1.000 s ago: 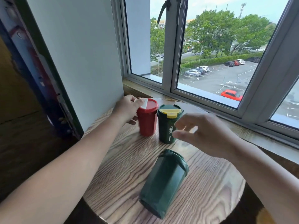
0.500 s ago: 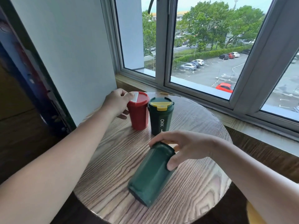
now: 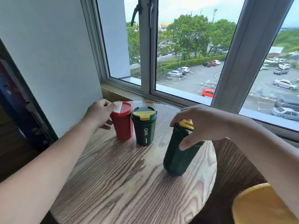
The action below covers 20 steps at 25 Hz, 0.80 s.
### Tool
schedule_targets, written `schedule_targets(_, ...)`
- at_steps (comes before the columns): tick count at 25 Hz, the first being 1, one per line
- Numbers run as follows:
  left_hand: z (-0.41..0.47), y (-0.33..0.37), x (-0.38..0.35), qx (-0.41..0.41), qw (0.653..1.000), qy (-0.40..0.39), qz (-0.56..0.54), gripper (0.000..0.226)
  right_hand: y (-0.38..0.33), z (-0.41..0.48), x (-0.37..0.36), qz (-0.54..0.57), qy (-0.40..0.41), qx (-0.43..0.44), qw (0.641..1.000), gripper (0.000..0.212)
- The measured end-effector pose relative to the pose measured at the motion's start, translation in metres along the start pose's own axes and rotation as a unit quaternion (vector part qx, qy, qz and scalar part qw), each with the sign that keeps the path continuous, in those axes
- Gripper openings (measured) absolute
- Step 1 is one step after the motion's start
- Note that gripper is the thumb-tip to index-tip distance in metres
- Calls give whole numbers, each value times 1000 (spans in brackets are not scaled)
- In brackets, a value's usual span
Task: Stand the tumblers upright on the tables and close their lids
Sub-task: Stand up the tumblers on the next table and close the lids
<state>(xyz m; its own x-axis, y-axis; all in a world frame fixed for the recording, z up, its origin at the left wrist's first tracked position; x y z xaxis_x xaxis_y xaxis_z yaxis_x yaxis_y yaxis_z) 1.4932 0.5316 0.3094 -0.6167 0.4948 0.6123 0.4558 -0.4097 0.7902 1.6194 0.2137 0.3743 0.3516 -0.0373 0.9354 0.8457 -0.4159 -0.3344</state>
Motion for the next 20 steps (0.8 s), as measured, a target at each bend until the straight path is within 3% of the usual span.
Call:
schedule_targets(3, 1, 0, 0, -1, 1000, 1, -5, 36, -7, 6, 2, -123, 4, -7, 992, 82)
schedule_targets(9, -1, 2, 0, -5, 1000, -1, -1, 33, -5, 3, -8, -130, 21, -13, 991, 86)
schedule_targets(12, -1, 2, 0, -3, 1000, -2, 8, 32, 11, 4, -3, 26, -19, -27, 999, 73)
schedule_targets(15, 2, 1, 1, 1, 1000, -8, 7, 31, 38, 2, 7, 256, -56, -51, 964, 40)
schedule_targets(20, 2, 1, 2, 4, 1000, -13, 2, 33, 70, 13, 2, 364, -52, -64, 928, 23)
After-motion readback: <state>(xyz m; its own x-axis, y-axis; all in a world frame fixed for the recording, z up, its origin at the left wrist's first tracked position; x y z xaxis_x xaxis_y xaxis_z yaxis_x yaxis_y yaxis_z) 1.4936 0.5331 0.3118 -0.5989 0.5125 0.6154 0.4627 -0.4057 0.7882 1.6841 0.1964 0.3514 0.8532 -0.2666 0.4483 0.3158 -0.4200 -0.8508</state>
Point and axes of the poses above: each hand's wrist, its own z-axis towards the middle knuckle, its own x-axis out of the back of the hand, y = z × x, the point moved 4 cm from there along z, towards the middle knuckle, and after that the axes turned 7 degrees about z, right-handed, at the moved point
